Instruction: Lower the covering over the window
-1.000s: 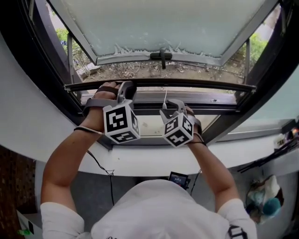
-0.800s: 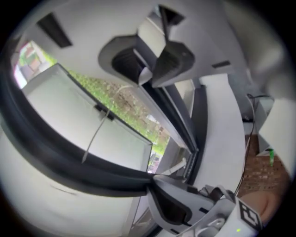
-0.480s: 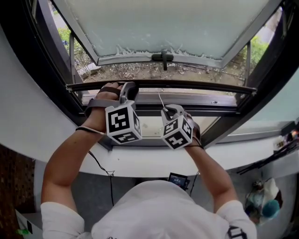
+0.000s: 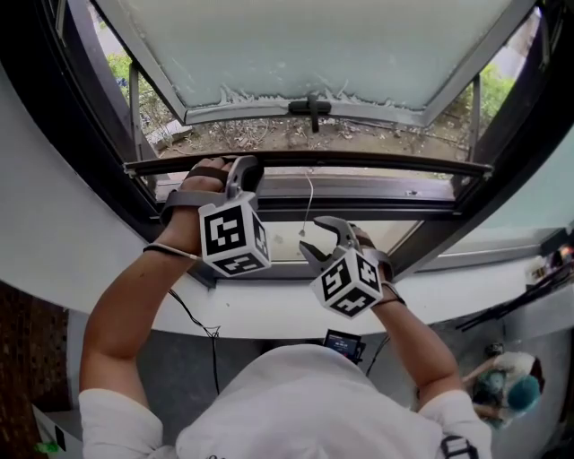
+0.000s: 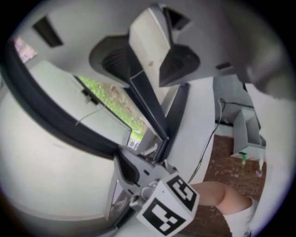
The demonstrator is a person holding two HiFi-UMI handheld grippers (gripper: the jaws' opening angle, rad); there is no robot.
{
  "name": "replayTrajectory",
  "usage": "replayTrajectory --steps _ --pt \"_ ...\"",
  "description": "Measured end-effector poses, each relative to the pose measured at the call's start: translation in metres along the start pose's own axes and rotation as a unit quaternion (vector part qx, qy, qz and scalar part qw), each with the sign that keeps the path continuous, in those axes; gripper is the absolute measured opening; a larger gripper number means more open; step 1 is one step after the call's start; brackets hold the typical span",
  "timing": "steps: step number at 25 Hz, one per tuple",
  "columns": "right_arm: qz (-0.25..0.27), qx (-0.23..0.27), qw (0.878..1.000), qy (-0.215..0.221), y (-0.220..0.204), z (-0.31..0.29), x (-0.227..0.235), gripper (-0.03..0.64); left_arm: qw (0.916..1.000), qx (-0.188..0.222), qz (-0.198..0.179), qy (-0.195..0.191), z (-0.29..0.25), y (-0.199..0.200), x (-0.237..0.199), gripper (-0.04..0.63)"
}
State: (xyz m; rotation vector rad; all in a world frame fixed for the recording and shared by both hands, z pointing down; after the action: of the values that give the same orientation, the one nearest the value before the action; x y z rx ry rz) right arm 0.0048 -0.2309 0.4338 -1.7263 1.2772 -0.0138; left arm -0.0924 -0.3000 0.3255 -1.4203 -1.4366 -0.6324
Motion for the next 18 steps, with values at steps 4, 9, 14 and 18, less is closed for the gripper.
replayTrajectory --steps 4,9,14,18 --pt "0.034 0.037 0.998 -0.032 0.023 0.024 0.016 0.189 1.0 0.0 0.002 0.0 0.0 0.0 0.001 0.035" --pt "0.101 0.055 0.983 -0.14 0.046 0.054 0.055 0.189 1.0 -0.005 0.002 0.004 0.0 0.0 -0.001 0.035" --pt "0.188 -0.006 0.953 -0.238 0.042 0.062 0.106 0.186 1.0 -0.007 0.001 0.003 0.0 -0.002 0.0 0.035" --pt "0.241 -0.035 0.935 -0.259 0.037 0.063 0.13 0.09 1.0 -0.008 0.002 0.003 0.0 -0.002 -0.001 0.035"
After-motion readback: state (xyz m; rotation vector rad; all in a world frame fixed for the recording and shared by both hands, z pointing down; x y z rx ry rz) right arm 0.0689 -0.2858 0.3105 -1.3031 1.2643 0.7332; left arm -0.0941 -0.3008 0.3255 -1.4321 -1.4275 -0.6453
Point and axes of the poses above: the fingertips, and each gripper's own axes: z backward along the fingers, x to its right, y out of its top, the point moved 4 cm from there along z, backward along the fingers, and after that the axes turned 1 degree about z, right-handed, at the moved point
